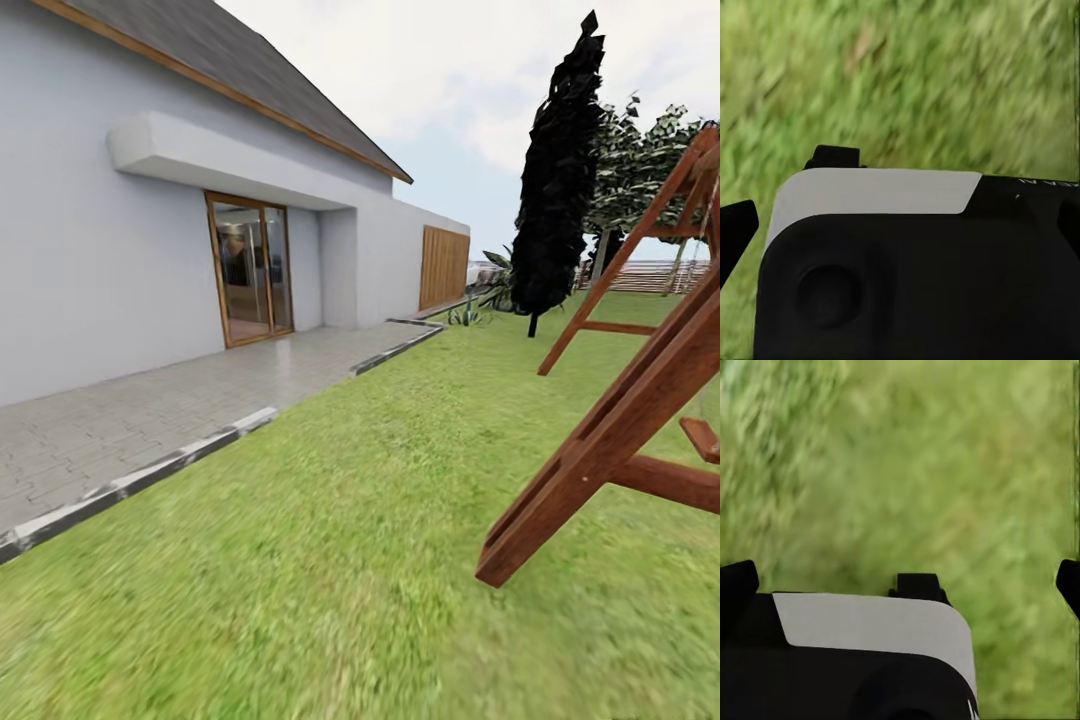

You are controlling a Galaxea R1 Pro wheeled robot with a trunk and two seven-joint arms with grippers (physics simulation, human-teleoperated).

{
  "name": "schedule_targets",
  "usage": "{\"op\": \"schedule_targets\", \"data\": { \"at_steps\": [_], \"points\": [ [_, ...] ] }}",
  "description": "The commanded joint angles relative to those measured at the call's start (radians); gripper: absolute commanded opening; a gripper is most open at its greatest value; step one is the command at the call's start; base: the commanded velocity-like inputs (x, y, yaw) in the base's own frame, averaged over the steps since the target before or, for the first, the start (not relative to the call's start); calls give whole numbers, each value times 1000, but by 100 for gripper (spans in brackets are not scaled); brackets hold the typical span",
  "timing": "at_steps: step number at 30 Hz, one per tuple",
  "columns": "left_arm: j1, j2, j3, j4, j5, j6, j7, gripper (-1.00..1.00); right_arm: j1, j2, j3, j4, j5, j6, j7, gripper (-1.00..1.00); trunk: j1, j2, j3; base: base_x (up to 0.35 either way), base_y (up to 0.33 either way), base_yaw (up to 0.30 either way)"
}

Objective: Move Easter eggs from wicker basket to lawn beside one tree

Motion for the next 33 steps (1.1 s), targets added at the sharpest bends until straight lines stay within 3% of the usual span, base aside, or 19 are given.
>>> {"op": "schedule_targets", "data": {
  "at_steps": [1,33],
  "points": [
    [0,0,2,-1,10,1,-4,100,-1,0,0,1,0,-3,0,100,0,0,-1,190,-246,-246],
    [0,-1,2,-1,11,1,-4,100,-1,0,0,1,0,-3,0,100,0,0,-1,190,-246,-267]
  ]
}}
